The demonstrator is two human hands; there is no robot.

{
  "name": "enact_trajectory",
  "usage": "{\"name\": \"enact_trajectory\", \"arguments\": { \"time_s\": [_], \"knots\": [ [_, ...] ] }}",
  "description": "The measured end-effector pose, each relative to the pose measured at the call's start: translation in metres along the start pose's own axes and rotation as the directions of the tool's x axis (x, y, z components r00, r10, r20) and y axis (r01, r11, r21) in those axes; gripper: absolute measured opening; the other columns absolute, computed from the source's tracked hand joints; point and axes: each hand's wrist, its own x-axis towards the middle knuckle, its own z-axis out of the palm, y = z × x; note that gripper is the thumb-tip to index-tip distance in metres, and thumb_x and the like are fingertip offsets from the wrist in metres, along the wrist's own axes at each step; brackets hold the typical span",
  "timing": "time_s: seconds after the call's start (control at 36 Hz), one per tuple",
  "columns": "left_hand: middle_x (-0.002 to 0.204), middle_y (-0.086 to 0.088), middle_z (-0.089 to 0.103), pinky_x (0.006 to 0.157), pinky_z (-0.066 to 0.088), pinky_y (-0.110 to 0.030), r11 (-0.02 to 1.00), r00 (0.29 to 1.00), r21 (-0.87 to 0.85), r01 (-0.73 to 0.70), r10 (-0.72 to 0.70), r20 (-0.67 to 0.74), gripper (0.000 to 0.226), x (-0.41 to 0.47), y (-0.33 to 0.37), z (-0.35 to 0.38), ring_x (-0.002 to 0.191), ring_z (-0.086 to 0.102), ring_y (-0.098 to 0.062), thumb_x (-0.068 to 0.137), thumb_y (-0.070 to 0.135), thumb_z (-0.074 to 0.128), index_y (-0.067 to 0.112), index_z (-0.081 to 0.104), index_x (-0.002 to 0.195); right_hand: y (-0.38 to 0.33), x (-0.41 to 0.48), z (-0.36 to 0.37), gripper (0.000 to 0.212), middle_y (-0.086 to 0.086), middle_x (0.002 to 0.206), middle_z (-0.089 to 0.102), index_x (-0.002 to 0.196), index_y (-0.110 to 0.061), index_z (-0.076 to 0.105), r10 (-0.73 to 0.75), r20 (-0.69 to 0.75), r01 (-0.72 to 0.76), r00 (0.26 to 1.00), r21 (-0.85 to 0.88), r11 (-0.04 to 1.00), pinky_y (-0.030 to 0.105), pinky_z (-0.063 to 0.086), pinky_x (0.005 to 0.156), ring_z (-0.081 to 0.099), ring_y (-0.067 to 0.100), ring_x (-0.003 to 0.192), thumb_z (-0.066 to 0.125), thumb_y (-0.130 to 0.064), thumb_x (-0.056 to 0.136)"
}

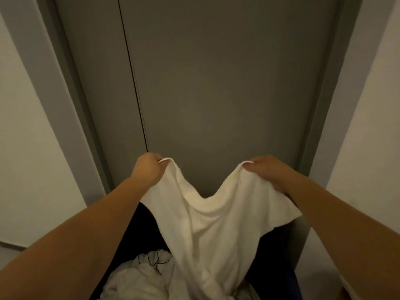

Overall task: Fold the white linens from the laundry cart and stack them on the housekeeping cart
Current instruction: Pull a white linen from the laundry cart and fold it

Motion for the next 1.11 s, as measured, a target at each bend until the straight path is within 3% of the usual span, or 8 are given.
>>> {"name": "enact_trajectory", "arguments": {
  "time_s": [0.22,0.31,0.39,0.47,0.56,0.72,0.92,1.11],
  "knots": [
    [0.075,-0.010,0.056,0.061,0.039,-0.029,0.999,0.981,-0.030,0.045,-0.038,0.191,0.039,-0.014,0.017,0.020,0.065,0.052,-0.022,0.101,0.030,0.041,0.001,0.061,0.086,-0.017,0.004,-0.003,0.039,0.013,0.119,0.056,0.121,-0.009,0.059,0.184,-0.110,-0.167,0.977,0.149,0.975,0.045,0.046,0.096,0.054,0.035,0.108,0.059,-0.035,0.093],
    [0.090,-0.013,0.060,0.060,0.039,-0.029,0.977,0.953,-0.146,0.155,-0.109,0.281,0.032,-0.018,0.032,0.030,0.071,0.054,-0.023,0.102,0.027,0.038,0.004,0.060,0.098,-0.022,0.001,0.003,0.035,0.013,0.116,0.057,0.118,-0.007,0.059,0.225,-0.097,-0.201,0.969,0.209,0.957,0.042,0.047,0.096,0.055,0.032,0.105,0.060,-0.031,0.093],
    [0.078,-0.013,0.057,0.058,0.038,-0.030,0.924,0.930,-0.274,0.268,-0.173,0.324,0.035,-0.023,0.050,0.038,0.067,0.053,-0.028,0.100,0.029,0.039,0.002,0.059,0.091,-0.024,0.000,0.010,0.031,0.012,0.111,0.059,0.119,-0.003,0.059,0.210,-0.092,-0.180,0.973,0.262,0.948,0.034,0.046,0.085,0.054,0.026,0.097,0.058,-0.024,0.095],
    [0.073,-0.012,0.055,0.064,0.039,-0.031,0.908,0.927,-0.333,0.256,-0.133,0.349,0.040,-0.029,0.062,0.046,0.068,0.053,-0.029,0.099,0.035,0.041,0.006,0.056,0.076,-0.024,-0.007,0.018,0.031,0.008,0.096,0.059,0.120,0.000,0.058,0.209,-0.042,-0.188,0.977,0.294,0.937,0.033,0.047,0.079,0.054,0.022,0.087,0.058,-0.020,0.095],
    [0.081,-0.012,0.058,0.071,0.041,-0.032,0.907,0.936,-0.369,0.205,-0.071,0.344,0.040,-0.033,0.065,0.051,0.078,0.056,-0.029,0.101,0.036,0.041,0.007,0.060,0.081,-0.021,-0.013,0.021,0.029,0.017,0.111,0.062,0.117,0.002,0.059,0.161,-0.005,-0.153,0.987,0.277,0.948,0.040,0.050,0.086,0.056,0.021,0.081,0.057,-0.018,0.095],
    [0.078,-0.007,0.055,0.062,0.039,-0.027,0.913,0.938,-0.403,0.058,0.088,0.335,0.037,-0.035,0.063,0.044,0.071,0.052,-0.019,0.095,0.040,0.053,0.005,0.061,0.084,-0.010,-0.017,0.026,0.043,-0.005,0.128,0.052,0.133,-0.037,0.050,-0.082,0.027,0.077,0.996,0.148,0.986,0.031,0.049,0.084,0.055,0.015,0.107,0.059,-0.025,0.093],
    [0.074,0.005,0.065,0.060,0.044,-0.019,0.889,0.875,-0.426,-0.170,0.335,0.349,0.012,-0.040,0.077,0.032,0.064,0.055,-0.004,0.087,0.027,0.067,0.017,0.072,0.085,-0.017,-0.028,0.037,0.018,-0.008,0.103,0.070,0.106,-0.027,0.069,-0.266,0.239,0.245,0.934,0.114,0.963,0.024,0.052,0.081,0.066,0.007,0.093,0.068,-0.026,0.088],
    [0.088,-0.004,0.072,0.070,0.054,-0.030,0.849,0.900,-0.519,-0.100,0.300,0.317,0.015,-0.042,0.062,0.036,0.074,0.066,-0.012,0.080,0.017,0.076,0.014,0.069,0.093,-0.016,-0.021,0.033,0.014,-0.008,0.062,0.061,0.081,-0.015,0.066,-0.220,0.027,0.217,0.975,0.079,0.973,0.016,0.044,0.049,0.053,0.000,0.050,0.066,-0.027,0.089]
  ]
}}
